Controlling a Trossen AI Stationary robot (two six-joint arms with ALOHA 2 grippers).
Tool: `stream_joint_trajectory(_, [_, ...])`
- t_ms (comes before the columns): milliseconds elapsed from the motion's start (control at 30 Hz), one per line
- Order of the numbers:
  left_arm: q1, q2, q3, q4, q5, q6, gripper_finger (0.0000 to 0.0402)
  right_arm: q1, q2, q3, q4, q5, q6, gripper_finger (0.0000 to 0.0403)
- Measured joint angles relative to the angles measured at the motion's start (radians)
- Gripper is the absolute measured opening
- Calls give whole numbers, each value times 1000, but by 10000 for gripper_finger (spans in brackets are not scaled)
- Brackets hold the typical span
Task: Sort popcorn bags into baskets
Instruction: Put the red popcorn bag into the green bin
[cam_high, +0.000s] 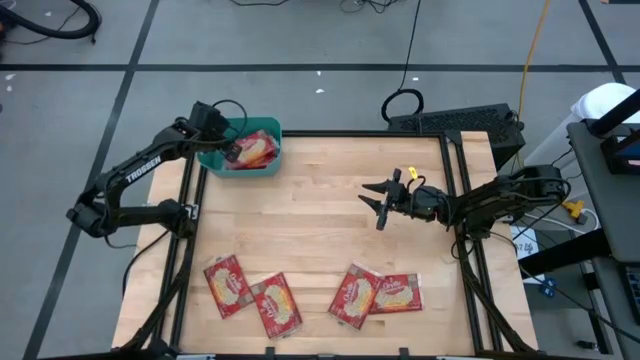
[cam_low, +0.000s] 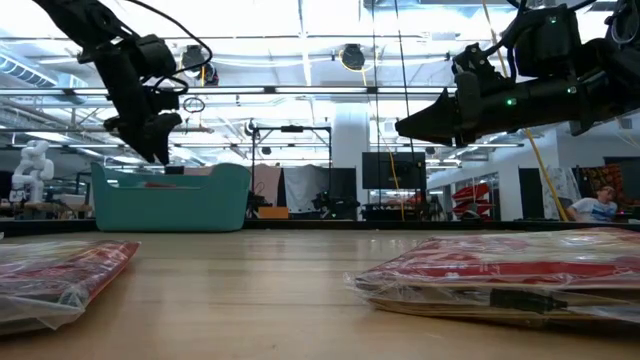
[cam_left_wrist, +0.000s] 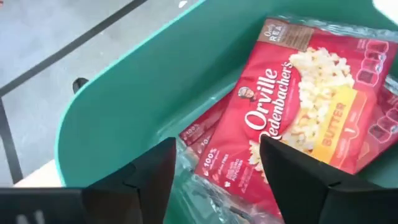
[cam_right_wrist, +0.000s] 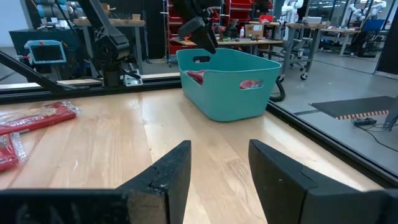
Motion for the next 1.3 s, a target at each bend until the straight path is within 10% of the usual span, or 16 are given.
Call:
stream_joint_trajectory(267, [-124,4,0,69,106,6,233,0,0,0,0,0,0,155])
stream_joint_trajectory(800, [-301,258,0,198,-93,-48,111,2,0,0,-15,-1,8,155])
stream_joint_trajectory(1300, [-346,164,0,73,-76,-37,99,2,0,0,-17,-2,12,155])
